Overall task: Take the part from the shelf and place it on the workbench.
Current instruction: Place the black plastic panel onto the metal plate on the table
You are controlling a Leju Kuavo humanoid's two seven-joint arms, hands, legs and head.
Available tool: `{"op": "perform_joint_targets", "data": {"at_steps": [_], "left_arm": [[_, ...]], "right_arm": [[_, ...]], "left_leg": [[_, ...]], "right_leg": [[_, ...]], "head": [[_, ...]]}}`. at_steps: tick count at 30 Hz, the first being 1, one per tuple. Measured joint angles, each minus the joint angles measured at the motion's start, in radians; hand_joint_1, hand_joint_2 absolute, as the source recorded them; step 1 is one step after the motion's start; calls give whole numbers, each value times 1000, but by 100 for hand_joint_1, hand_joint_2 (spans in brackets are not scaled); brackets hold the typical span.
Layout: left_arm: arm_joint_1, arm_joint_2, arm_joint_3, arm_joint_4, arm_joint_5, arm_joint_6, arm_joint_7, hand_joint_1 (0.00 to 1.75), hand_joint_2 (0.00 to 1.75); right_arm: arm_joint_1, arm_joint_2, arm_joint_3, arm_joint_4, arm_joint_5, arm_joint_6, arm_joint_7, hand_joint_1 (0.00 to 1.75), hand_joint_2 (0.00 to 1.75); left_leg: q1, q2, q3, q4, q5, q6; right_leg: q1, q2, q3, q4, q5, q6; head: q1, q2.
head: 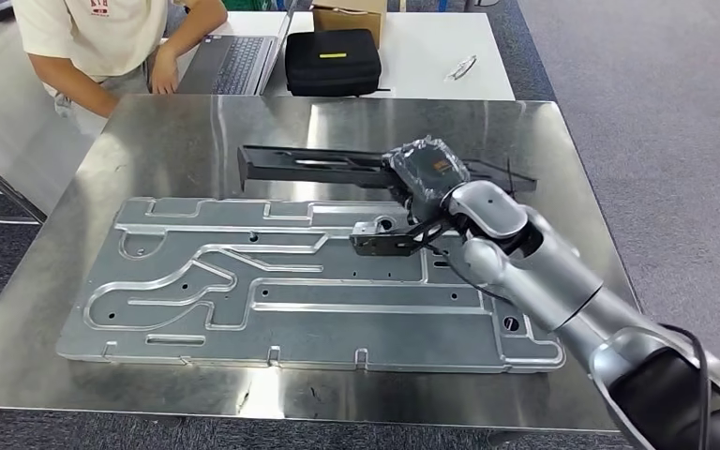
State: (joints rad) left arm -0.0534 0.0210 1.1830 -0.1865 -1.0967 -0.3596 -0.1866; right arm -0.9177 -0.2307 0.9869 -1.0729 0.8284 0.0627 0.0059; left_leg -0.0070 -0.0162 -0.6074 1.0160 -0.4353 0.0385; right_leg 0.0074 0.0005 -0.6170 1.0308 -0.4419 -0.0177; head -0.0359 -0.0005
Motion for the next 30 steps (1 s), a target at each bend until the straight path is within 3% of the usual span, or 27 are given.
{"op": "perform_joint_targets", "data": {"at_steps": [6, 17, 21, 23, 27, 30], "left_arm": [[1, 10, 0, 0, -3, -11, -6, 0, 175], [1, 11, 0, 0, -3, -11, -5, 0, 175], [2, 11, 0, 0, -1, -24, -2, 0, 175], [1, 11, 1, 0, 0, -35, -2, 0, 175], [2, 11, 8, 0, 10, -39, 0, 0, 0], [2, 12, 19, 0, 17, -39, 15, 0, 0]], "right_arm": [[83, 72, -25, 108, -7, -14, -20, 175, 175], [105, 106, -39, 167, -6, -14, -24, 175, 175], [109, 115, -43, 178, 0, -14, -27, 0, 0], [110, 122, -44, 183, 4, -13, -30, 0, 0], [108, 135, -45, 189, 14, -12, -35, 0, 0], [103, 140, -45, 191, 21, -11, -38, 0, 0]], "left_leg": [[0, 0, 4, -6, 0, -3], [0, 0, 5, -6, 0, -7], [0, 0, 5, -5, 0, -7], [-1, 0, 5, -5, 0, -7], [-1, 0, 5, -4, 0, -7], [-1, 0, 5, -3, 0, -7]], "right_leg": [[0, 0, 1, 0, -3, -4], [-2, 0, 3, 0, -3, -5], [-3, 0, 3, 0, -3, -4], [-4, 0, 4, 0, -3, -4], [-4, 0, 4, 0, -3, -4], [-4, 0, 4, 0, -3, -4]], "head": [[0, 0], [0, 0], [0, 0], [0, 0], [0, 0], [0, 0]]}}
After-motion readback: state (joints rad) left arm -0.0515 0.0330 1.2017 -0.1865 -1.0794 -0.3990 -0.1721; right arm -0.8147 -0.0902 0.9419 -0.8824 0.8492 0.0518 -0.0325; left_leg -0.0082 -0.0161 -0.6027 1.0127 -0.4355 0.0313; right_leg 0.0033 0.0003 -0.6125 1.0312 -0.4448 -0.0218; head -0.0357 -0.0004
